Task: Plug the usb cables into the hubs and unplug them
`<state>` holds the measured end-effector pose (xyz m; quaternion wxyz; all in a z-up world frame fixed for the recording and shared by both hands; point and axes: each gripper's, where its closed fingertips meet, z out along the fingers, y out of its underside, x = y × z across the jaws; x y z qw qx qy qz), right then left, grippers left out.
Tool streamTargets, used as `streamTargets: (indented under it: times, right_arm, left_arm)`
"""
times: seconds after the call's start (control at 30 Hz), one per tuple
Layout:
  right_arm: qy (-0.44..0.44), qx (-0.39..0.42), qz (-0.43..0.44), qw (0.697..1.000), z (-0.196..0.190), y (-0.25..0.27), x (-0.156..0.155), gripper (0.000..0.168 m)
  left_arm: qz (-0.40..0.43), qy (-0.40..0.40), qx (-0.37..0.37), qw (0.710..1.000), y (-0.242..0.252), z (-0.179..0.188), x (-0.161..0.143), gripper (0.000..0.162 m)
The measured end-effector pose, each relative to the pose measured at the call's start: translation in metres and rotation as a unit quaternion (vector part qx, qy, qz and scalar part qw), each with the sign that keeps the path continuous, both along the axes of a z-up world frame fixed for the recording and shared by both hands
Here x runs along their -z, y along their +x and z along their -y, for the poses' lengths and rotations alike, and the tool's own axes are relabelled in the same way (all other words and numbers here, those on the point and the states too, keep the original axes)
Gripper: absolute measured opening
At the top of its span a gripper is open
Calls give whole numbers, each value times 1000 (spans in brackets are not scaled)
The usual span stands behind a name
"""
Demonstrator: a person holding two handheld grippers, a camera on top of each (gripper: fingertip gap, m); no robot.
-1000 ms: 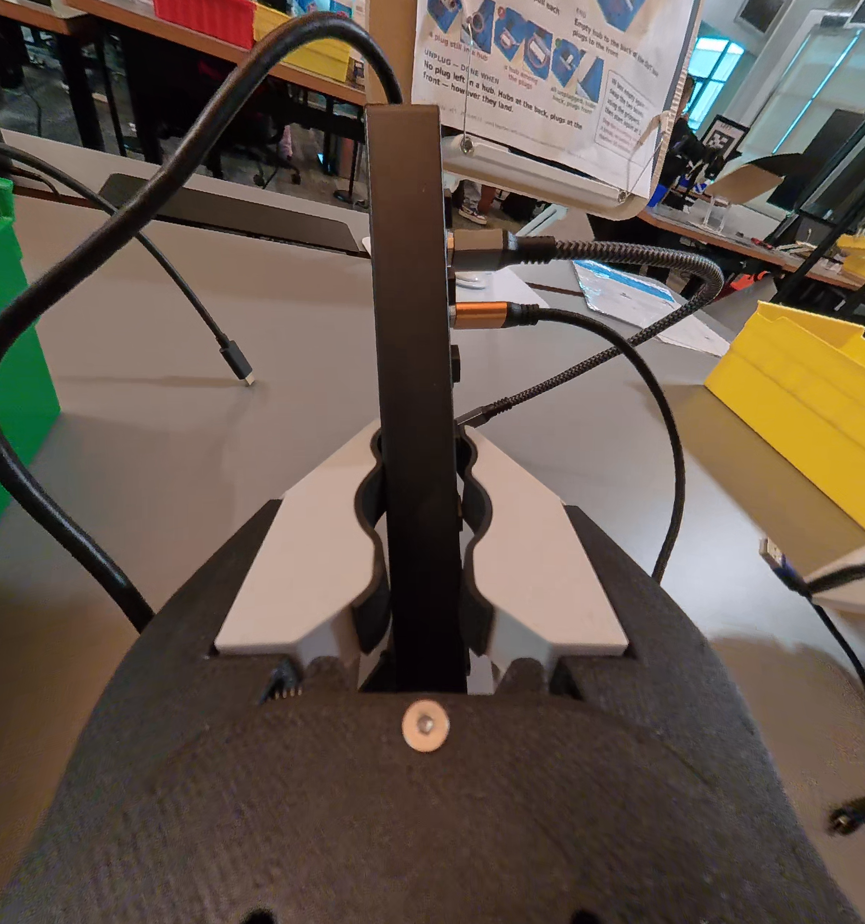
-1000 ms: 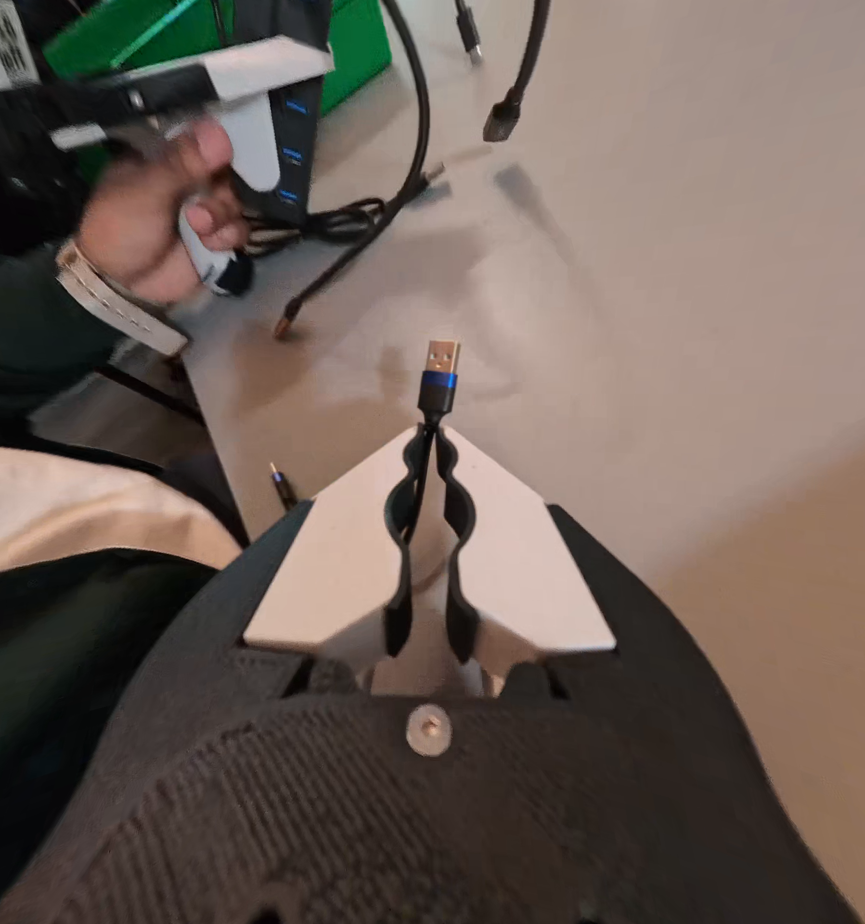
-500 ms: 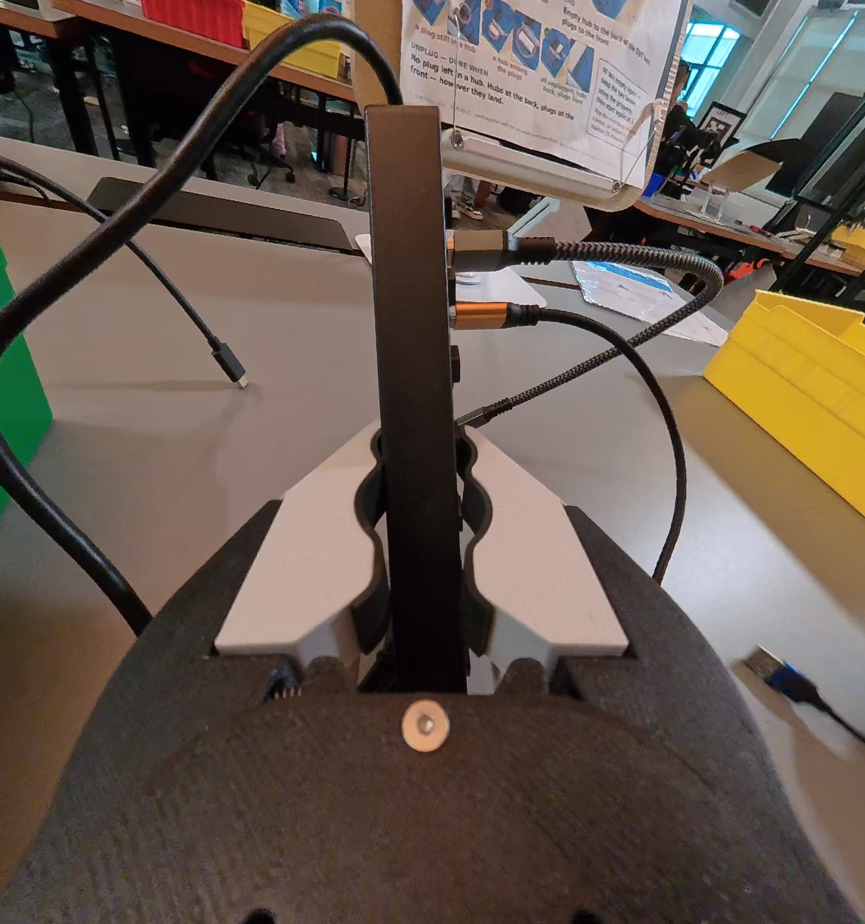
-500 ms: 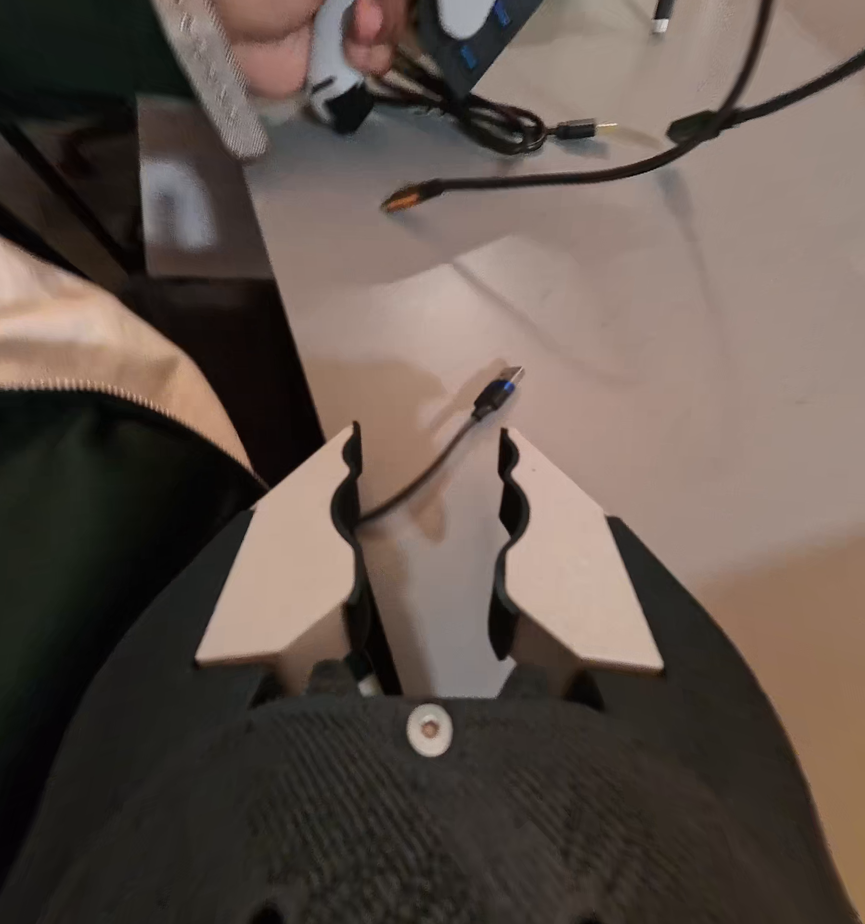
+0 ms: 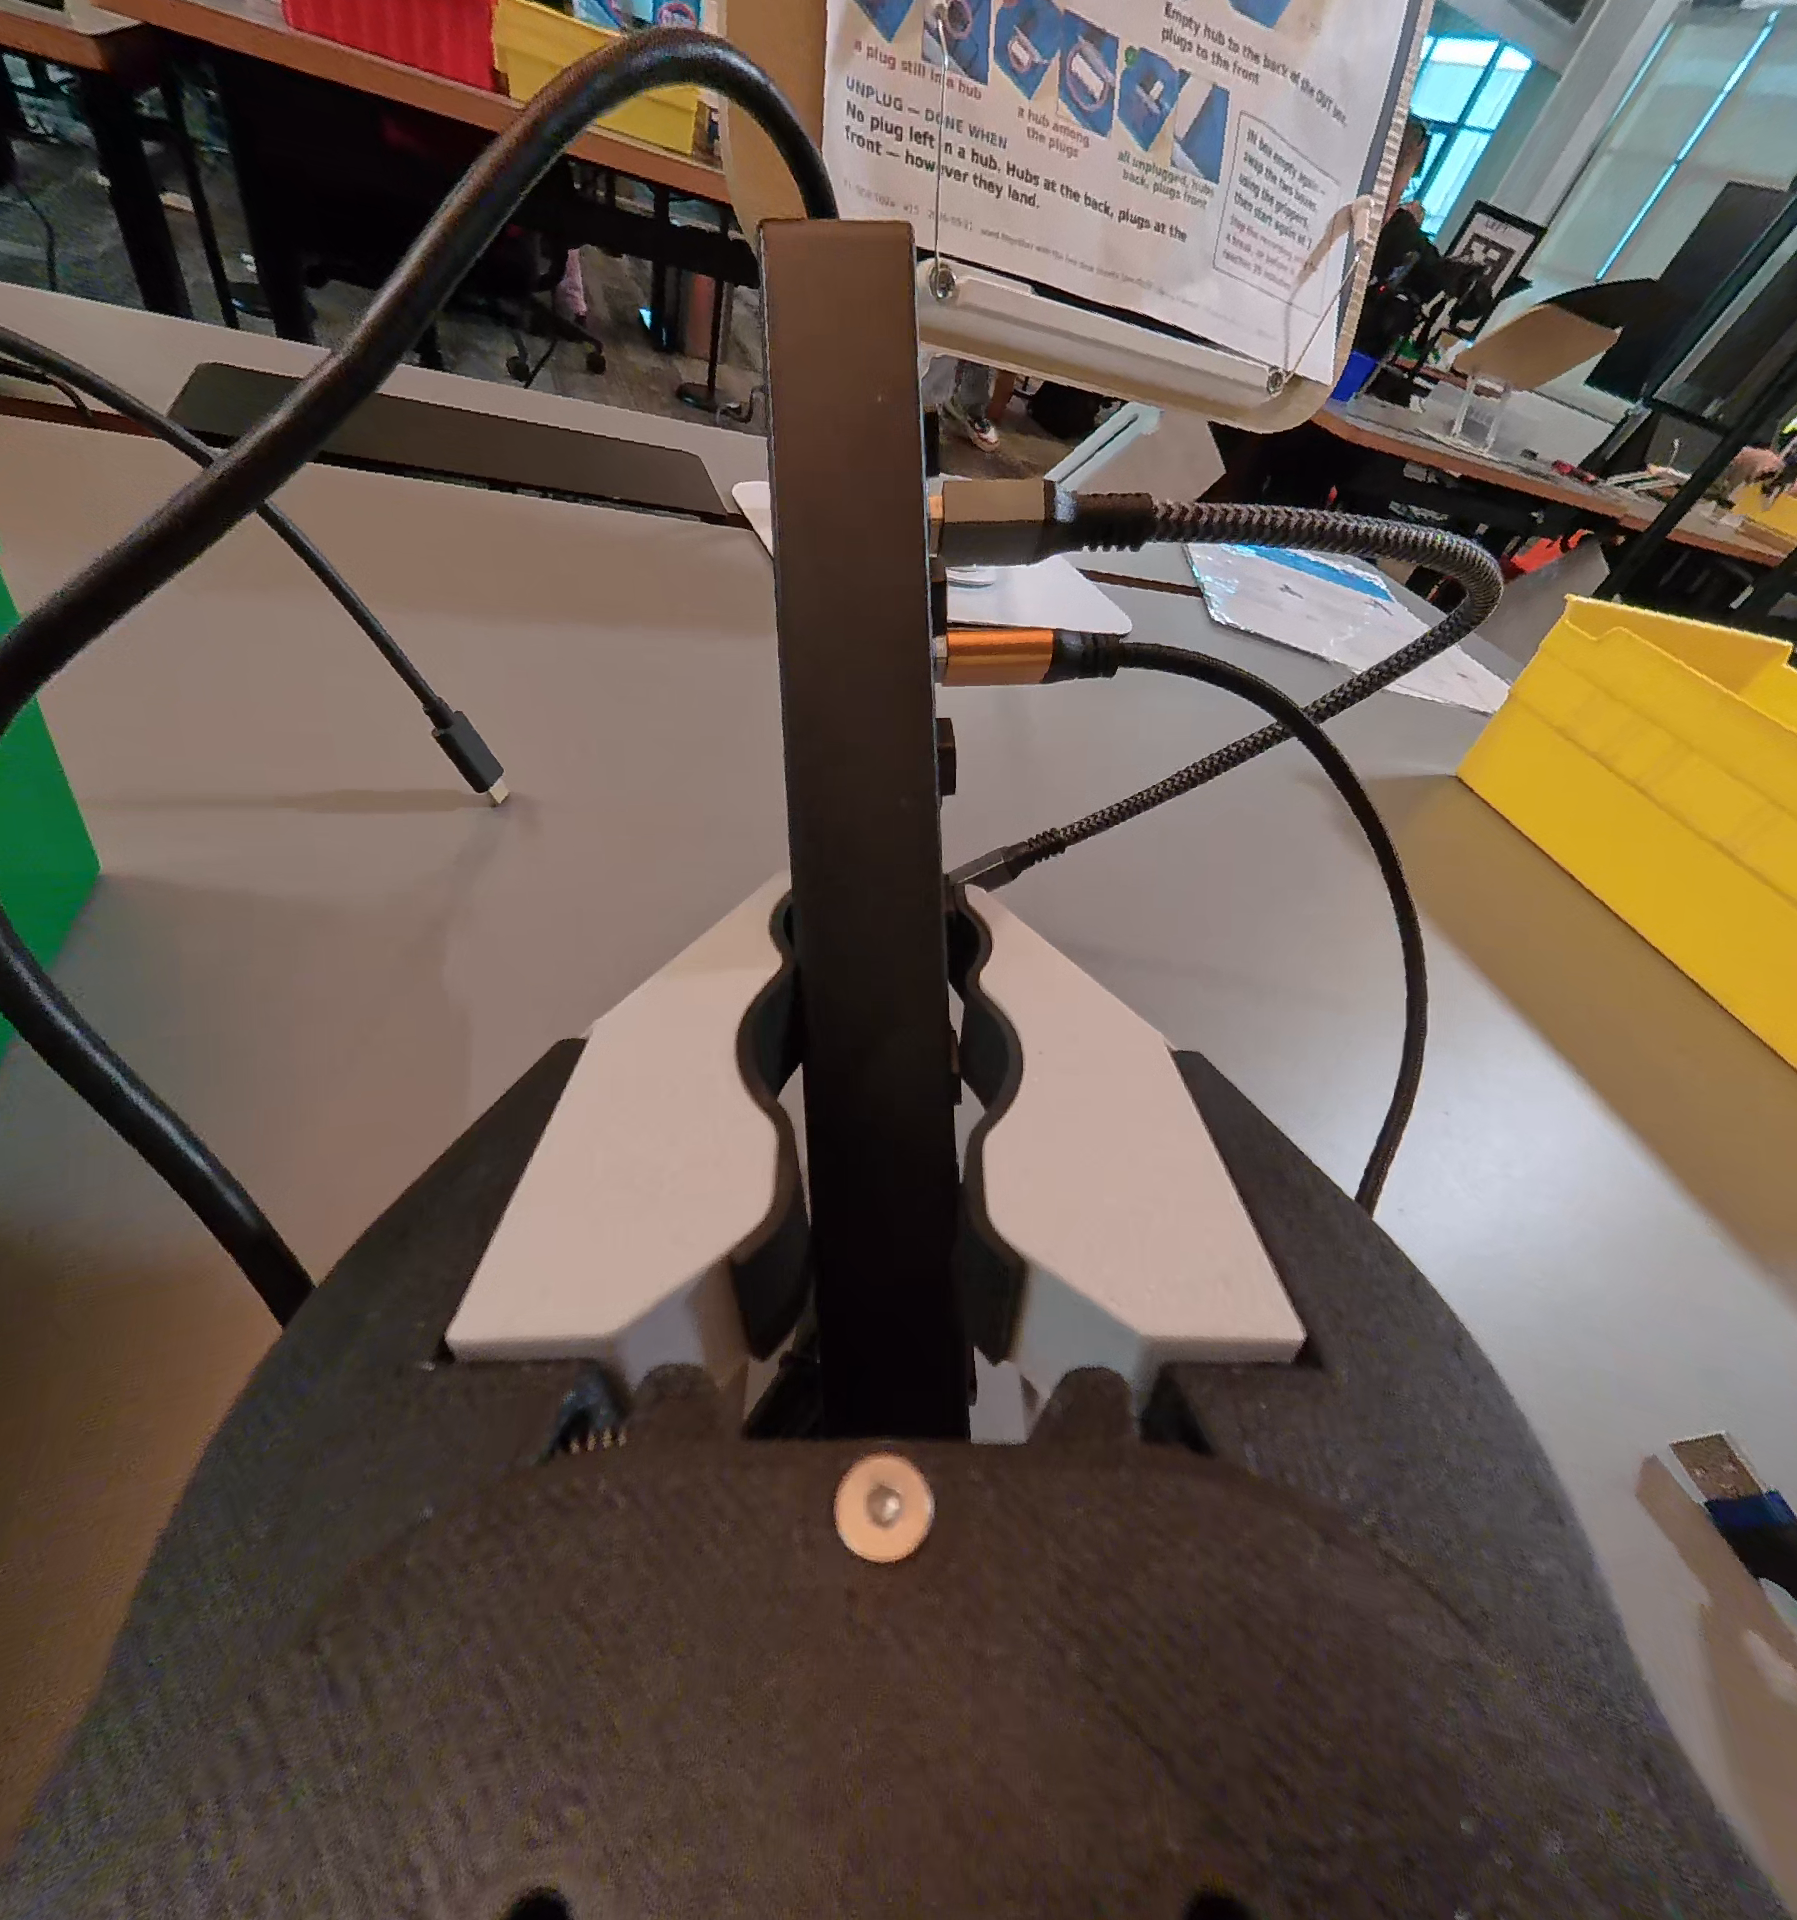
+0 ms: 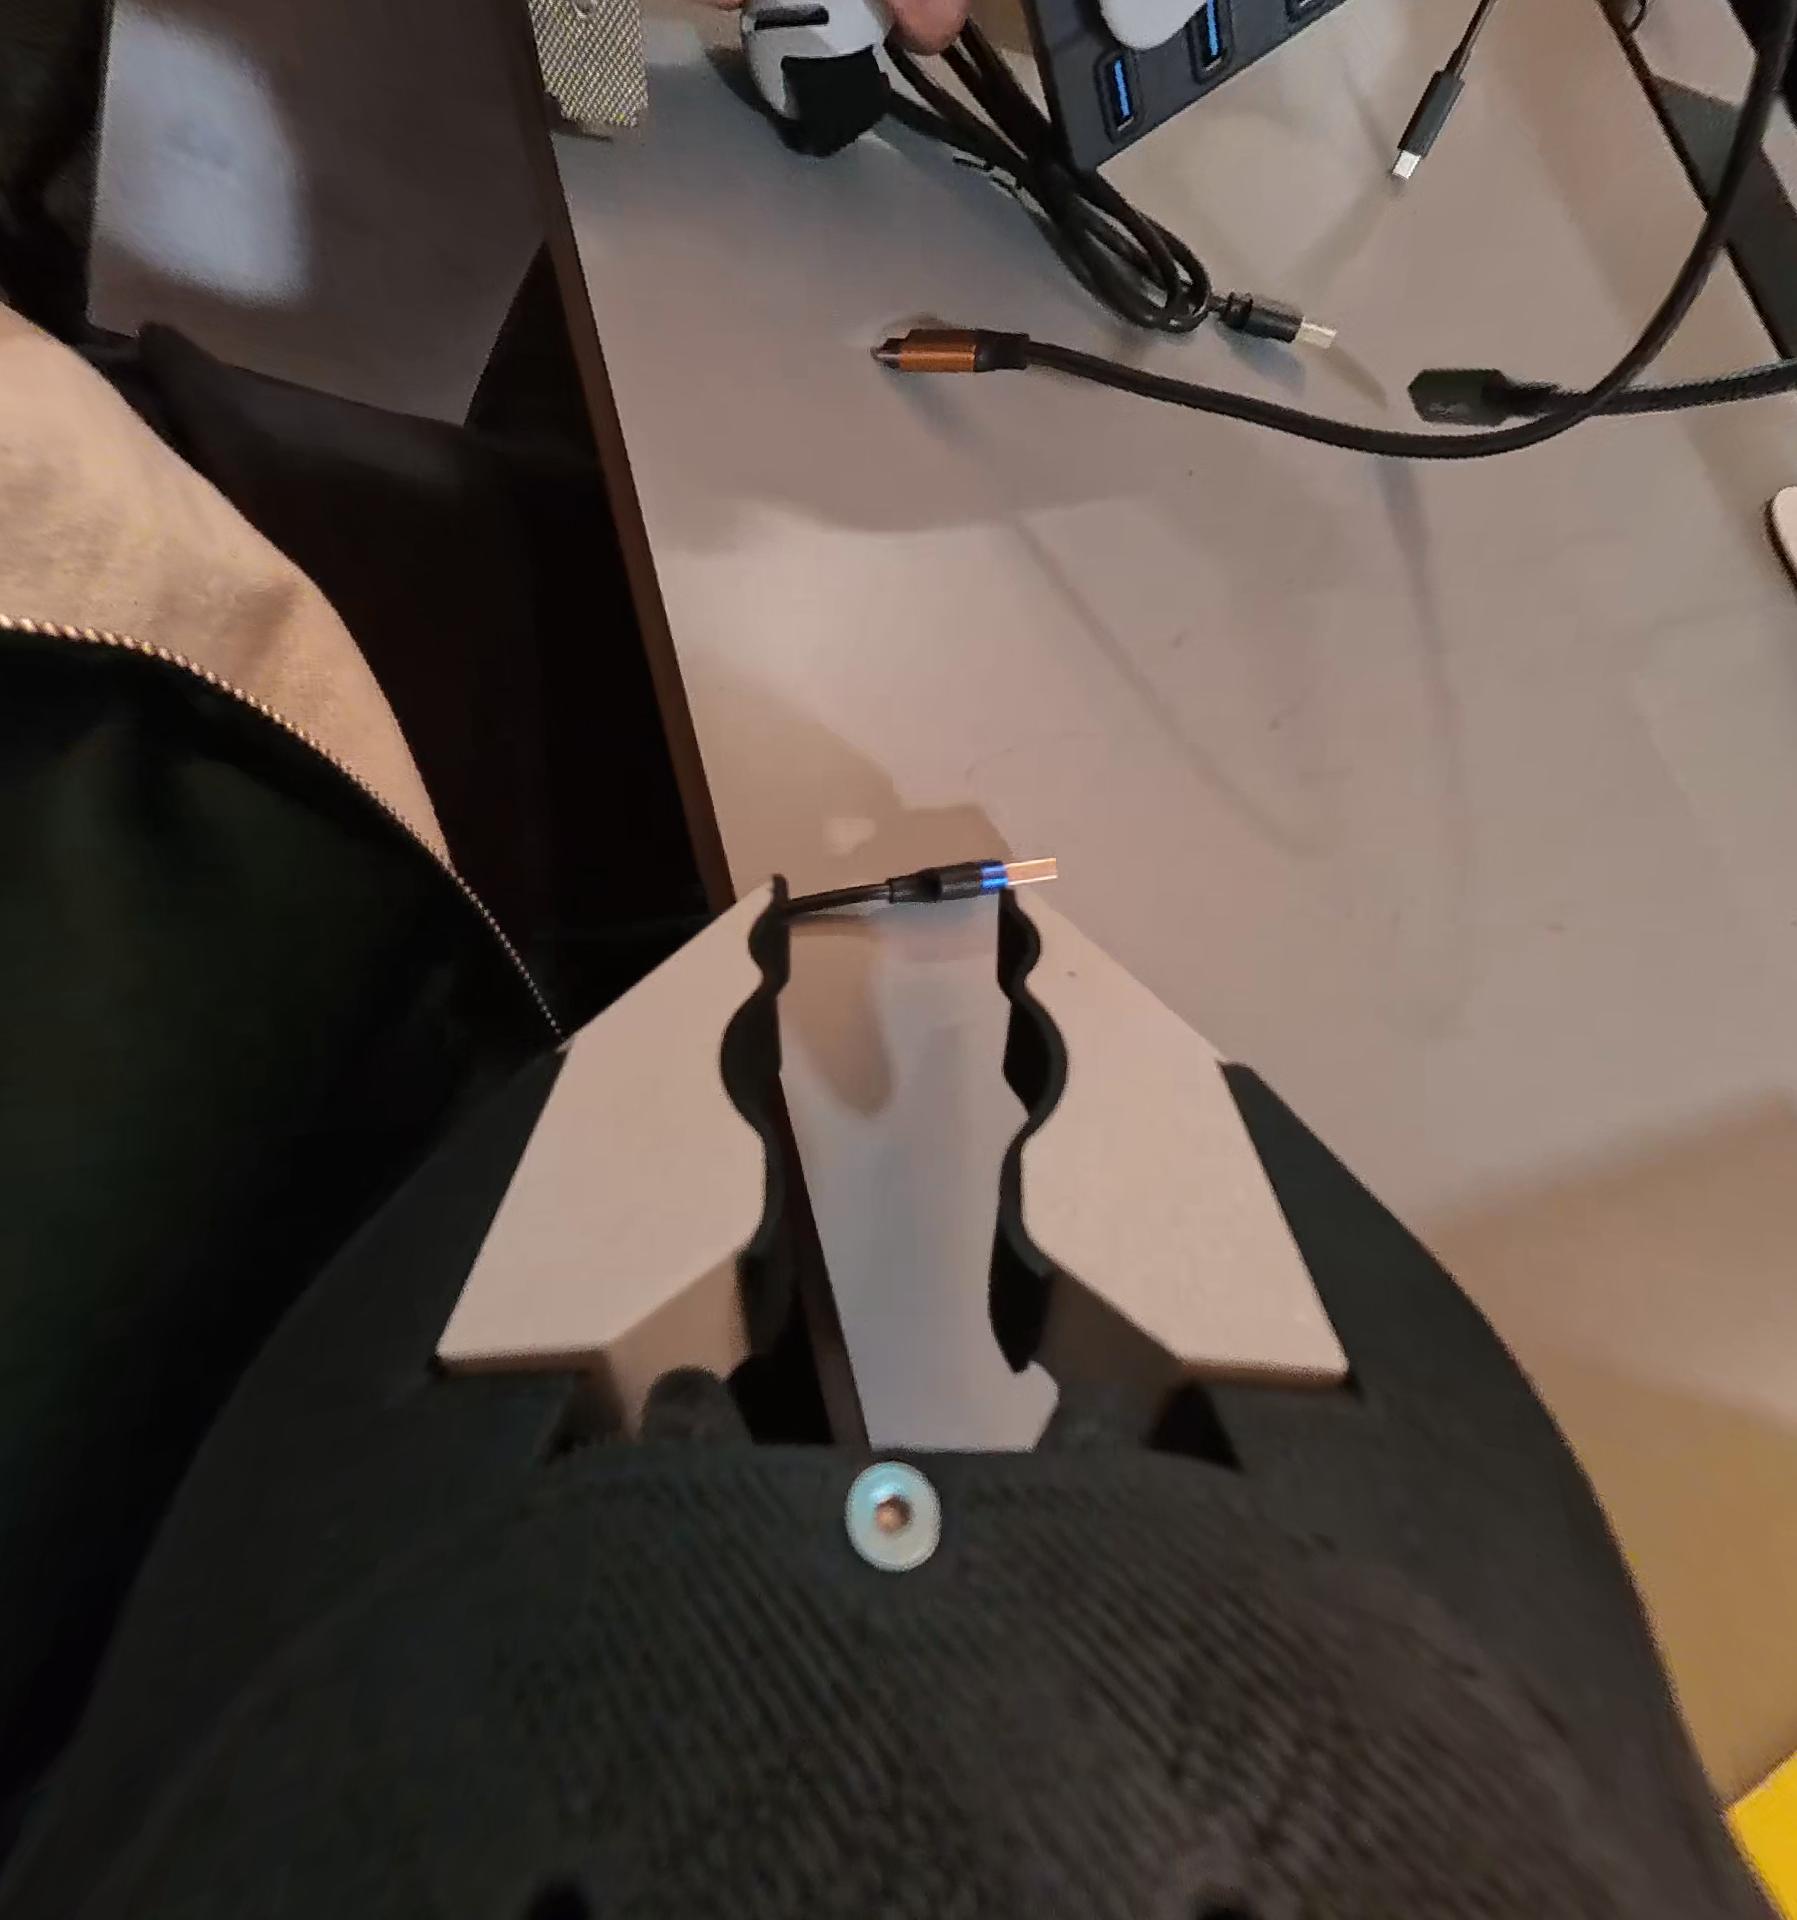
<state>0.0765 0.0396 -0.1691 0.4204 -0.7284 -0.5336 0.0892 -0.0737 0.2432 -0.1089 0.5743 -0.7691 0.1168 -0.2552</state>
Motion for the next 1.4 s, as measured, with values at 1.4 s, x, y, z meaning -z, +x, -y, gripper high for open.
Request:
streamTargets:
  times: [1.4]
  right_arm:
    - [-108, 246, -113, 957, -137, 62, 6, 34]
  left_arm:
    - [14, 16, 44, 999, 17, 9, -6, 22]
